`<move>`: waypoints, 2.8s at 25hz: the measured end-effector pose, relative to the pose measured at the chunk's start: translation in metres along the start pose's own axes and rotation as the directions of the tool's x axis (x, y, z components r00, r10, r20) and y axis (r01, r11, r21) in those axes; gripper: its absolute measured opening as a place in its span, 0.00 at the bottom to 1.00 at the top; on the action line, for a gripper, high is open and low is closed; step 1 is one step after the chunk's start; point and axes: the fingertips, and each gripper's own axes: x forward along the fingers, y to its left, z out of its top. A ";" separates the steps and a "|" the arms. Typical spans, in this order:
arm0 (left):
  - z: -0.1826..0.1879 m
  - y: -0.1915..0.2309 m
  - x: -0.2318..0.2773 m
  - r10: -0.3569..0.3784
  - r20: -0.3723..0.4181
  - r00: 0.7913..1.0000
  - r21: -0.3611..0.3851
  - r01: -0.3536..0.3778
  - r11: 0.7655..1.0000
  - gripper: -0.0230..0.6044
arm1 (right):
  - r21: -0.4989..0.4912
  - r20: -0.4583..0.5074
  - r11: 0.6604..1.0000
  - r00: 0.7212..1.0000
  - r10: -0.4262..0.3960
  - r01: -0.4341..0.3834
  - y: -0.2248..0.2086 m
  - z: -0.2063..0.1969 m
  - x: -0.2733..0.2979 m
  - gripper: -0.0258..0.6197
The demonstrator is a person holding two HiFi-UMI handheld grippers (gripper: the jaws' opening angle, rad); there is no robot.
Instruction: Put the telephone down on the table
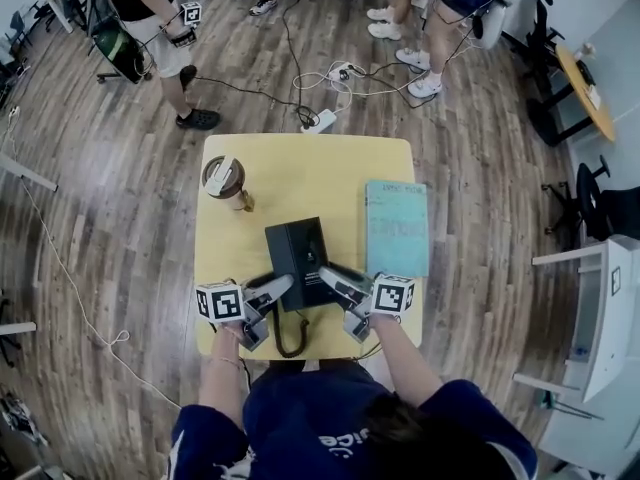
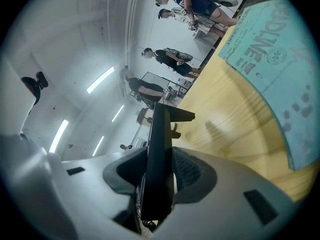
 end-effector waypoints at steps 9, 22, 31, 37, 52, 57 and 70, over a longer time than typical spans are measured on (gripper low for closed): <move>0.005 0.017 0.011 0.025 -0.023 0.999 0.012 -0.025 1.000 0.33 | 0.005 -0.019 1.000 1.000 -0.018 0.018 -0.020 0.002 0.008 0.29; -0.006 0.024 0.020 0.096 -0.097 0.991 0.057 -0.090 0.994 0.33 | -0.032 -0.078 0.997 0.994 -0.079 0.076 -0.034 -0.006 0.004 0.31; -0.023 0.030 0.028 0.139 -0.165 0.977 0.090 -0.125 0.988 0.33 | -0.086 -0.151 0.989 0.979 -0.135 0.123 -0.044 -0.016 -0.002 0.32; -0.029 0.032 0.031 0.159 -0.180 0.971 0.096 -0.144 0.985 0.33 | -0.112 -0.185 0.983 0.969 -0.165 0.146 -0.049 -0.019 -0.003 0.33; -0.016 0.020 0.027 0.248 -0.045 0.968 0.171 -0.237 0.956 0.34 | -0.187 -0.131 0.966 0.970 -0.205 0.179 -0.040 -0.011 -0.007 0.51; -0.001 0.022 0.004 0.410 0.072 0.909 0.321 -0.410 0.854 0.34 | -0.249 -0.065 0.942 0.967 -0.248 0.225 -0.031 0.004 -0.018 0.55; 0.006 -0.064 -0.006 0.398 0.277 0.874 0.530 -0.485 0.696 0.34 | -0.422 0.081 0.872 0.968 -0.236 0.248 0.030 0.030 -0.048 0.56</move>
